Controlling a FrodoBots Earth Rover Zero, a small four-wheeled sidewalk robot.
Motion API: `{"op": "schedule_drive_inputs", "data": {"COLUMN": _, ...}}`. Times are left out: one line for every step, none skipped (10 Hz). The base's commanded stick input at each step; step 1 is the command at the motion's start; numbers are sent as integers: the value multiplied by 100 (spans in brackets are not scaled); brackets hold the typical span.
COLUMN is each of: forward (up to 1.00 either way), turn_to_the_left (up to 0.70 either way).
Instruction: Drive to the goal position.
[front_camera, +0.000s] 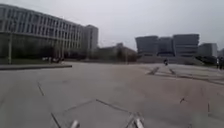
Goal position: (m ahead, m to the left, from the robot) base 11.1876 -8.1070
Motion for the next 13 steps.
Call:
{"op": "schedule_drive_inputs", "data": {"forward": 100, "turn_to_the_left": 2}}
{"op": "schedule_drive_inputs", "data": {"forward": 100, "turn_to_the_left": 2}}
{"op": "schedule_drive_inputs", "data": {"forward": 100, "turn_to_the_left": 2}}
{"op": "schedule_drive_inputs", "data": {"forward": 100, "turn_to_the_left": 1}}
{"op": "schedule_drive_inputs", "data": {"forward": 100, "turn_to_the_left": 0}}
{"op": "schedule_drive_inputs", "data": {"forward": 100, "turn_to_the_left": -1}}
{"op": "schedule_drive_inputs", "data": {"forward": 100, "turn_to_the_left": -13}}
{"op": "schedule_drive_inputs", "data": {"forward": 100, "turn_to_the_left": -1}}
{"op": "schedule_drive_inputs", "data": {"forward": 100, "turn_to_the_left": -14}}
{"op": "schedule_drive_inputs", "data": {"forward": 100, "turn_to_the_left": -29}}
{"op": "schedule_drive_inputs", "data": {"forward": 100, "turn_to_the_left": -38}}
{"op": "schedule_drive_inputs", "data": {"forward": 100, "turn_to_the_left": -38}}
{"op": "schedule_drive_inputs", "data": {"forward": 100, "turn_to_the_left": -38}}
